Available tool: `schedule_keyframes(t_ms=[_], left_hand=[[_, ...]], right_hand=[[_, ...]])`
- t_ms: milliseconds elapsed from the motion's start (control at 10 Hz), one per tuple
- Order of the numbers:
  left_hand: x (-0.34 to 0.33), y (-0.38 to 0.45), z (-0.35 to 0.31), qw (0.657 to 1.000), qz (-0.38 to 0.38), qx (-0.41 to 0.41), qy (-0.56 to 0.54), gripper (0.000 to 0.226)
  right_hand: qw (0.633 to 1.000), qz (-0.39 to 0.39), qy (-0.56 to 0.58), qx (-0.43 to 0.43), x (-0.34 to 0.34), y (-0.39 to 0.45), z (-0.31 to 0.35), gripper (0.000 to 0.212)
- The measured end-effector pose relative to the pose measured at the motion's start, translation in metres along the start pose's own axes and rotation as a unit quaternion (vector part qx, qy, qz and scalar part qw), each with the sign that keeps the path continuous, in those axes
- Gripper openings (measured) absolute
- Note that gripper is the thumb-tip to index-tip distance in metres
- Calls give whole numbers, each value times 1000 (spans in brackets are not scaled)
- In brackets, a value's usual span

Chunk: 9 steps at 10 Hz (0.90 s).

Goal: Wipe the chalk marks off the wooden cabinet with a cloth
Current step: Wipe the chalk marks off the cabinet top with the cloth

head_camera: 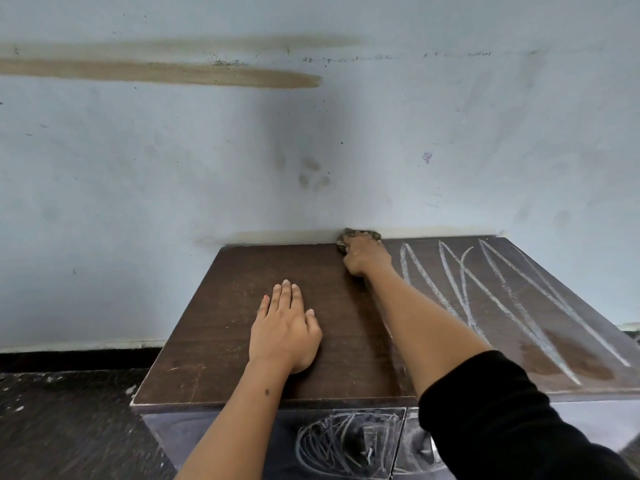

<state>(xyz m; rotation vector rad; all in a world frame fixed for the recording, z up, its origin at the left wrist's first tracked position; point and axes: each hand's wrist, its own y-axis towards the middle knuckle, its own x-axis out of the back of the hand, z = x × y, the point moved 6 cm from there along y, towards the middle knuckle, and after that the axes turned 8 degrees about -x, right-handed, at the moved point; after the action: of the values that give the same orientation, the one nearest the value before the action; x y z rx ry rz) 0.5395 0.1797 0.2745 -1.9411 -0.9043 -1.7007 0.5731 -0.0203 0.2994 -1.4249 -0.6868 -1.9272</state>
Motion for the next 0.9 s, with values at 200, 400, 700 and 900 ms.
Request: schedule_keyframes(t_ms=[200, 400, 700, 900], left_hand=[[1, -1, -2, 1000, -7, 1, -1, 58], [2, -1, -2, 1000, -3, 1, -3, 58], [3, -2, -3, 1000, 19, -1, 4, 58], [15, -5, -16, 997, 9, -2, 78, 59]], right_hand=[[999, -27, -21, -5, -14, -3, 45, 50], [996, 40, -18, 78, -18, 0, 53, 50], [1000, 13, -2, 24, -6, -28, 16, 58], [999, -2, 29, 30, -5, -104, -3, 52]])
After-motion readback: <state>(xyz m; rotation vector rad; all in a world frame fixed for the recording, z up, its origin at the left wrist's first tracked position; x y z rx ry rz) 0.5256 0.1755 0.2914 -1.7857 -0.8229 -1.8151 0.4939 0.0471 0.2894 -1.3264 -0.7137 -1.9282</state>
